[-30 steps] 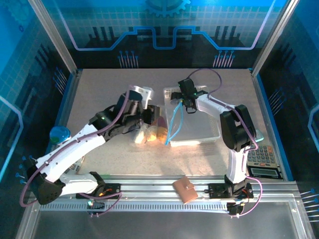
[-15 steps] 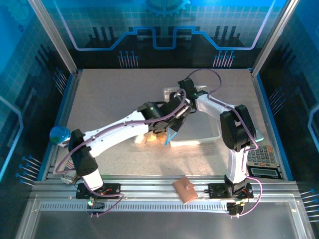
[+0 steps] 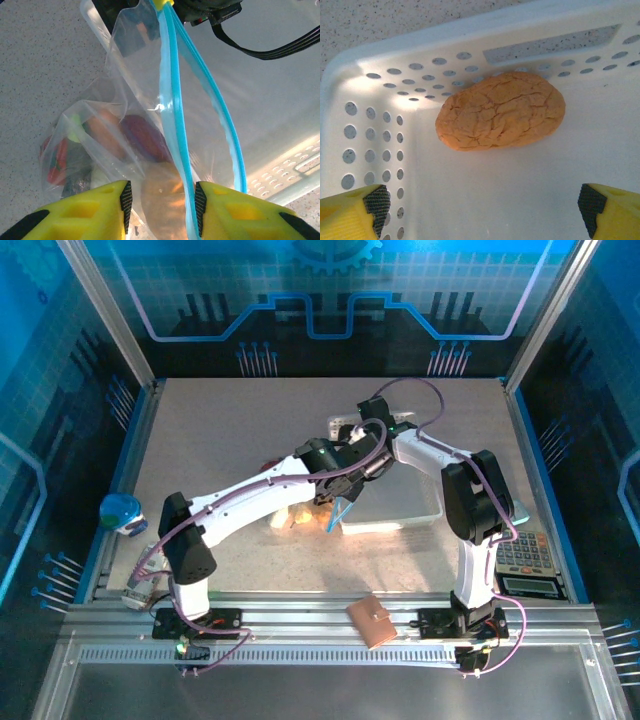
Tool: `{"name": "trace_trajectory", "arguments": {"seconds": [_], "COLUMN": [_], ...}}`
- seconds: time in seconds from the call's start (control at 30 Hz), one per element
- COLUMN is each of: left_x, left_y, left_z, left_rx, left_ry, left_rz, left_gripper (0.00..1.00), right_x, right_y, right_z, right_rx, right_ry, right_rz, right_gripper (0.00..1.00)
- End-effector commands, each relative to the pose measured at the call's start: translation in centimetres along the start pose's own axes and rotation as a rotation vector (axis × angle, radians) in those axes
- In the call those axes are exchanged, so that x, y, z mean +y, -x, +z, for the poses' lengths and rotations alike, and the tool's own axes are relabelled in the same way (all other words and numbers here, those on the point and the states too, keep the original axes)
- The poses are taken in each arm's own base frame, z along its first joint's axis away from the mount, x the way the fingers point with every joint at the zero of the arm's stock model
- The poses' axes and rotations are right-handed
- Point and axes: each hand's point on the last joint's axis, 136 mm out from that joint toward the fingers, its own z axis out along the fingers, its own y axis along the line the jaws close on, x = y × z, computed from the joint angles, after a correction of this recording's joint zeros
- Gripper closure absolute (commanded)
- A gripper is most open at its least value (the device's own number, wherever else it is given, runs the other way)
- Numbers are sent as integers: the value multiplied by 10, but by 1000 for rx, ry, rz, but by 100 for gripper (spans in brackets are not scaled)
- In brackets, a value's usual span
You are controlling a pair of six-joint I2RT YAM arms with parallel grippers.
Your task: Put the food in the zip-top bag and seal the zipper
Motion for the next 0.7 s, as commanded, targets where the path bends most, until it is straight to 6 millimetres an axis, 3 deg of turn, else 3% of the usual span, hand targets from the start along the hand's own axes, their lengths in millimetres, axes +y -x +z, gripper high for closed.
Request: {"name": "trace_trajectory", "arguments": {"seconds": [0.0, 0.47, 0.67], "left_x": [2, -7, 0], "left_y": [2, 5, -2], "left_z": [2, -16, 0], "left_rx": [3, -42, 8], "left_ry": [3, -65, 21], "left_rz": [-11, -26, -1], "left_gripper": [59, 55, 54], "right_x": [7, 12, 11], "right_y": [13, 12, 12], "right_z": [-10, -6, -7], "right_rx": [-38, -30, -31], "right_ry": [30, 53, 59], "right_rz": [6, 5, 9], "right_gripper": [1, 1, 1]}}
